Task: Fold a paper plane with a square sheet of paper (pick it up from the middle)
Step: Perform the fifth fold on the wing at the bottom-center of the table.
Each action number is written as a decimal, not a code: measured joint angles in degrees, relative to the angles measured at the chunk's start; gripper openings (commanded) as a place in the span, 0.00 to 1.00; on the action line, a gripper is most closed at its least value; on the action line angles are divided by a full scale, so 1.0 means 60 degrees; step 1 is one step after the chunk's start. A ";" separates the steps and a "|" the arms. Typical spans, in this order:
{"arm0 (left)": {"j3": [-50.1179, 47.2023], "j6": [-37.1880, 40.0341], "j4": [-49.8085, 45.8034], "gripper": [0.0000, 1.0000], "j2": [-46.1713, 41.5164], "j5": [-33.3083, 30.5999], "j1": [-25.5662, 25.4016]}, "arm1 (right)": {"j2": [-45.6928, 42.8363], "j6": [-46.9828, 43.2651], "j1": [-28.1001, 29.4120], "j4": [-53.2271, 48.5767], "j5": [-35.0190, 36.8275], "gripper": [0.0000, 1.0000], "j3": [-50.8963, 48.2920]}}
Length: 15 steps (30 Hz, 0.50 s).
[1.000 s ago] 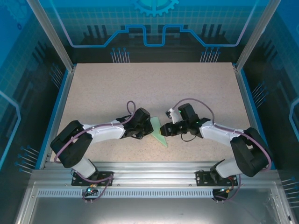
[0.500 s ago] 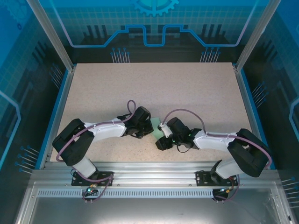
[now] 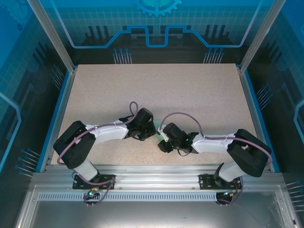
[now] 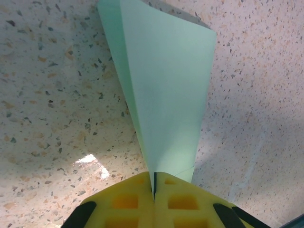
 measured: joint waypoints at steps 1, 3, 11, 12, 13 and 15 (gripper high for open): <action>0.0000 0.0004 -0.0004 0.06 0.0000 0.0000 0.0004 | 0.0000 -0.0011 0.0033 -0.0018 0.0095 0.34 0.0011; 0.0000 0.0000 0.0000 0.06 0.0000 0.0004 0.0004 | 0.0000 -0.0022 0.0098 -0.0076 0.0262 0.36 0.0047; 0.0000 0.0000 -0.0004 0.06 0.0000 0.0062 0.0022 | 0.0000 -0.0025 0.0277 -0.0273 0.0561 0.36 0.0171; 0.0000 0.0000 0.0000 0.06 0.0000 0.0062 0.0022 | 0.0000 -0.0025 0.0288 -0.0277 0.0579 0.36 0.0175; 0.0000 0.0000 0.0000 0.06 0.0000 0.0062 0.0022 | 0.0000 -0.0025 0.0295 -0.0280 0.0590 0.36 0.0175; 0.0000 0.0000 0.0000 0.06 0.0007 0.0066 0.0022 | 0.0000 -0.0022 0.0295 -0.0288 0.0594 0.35 0.0175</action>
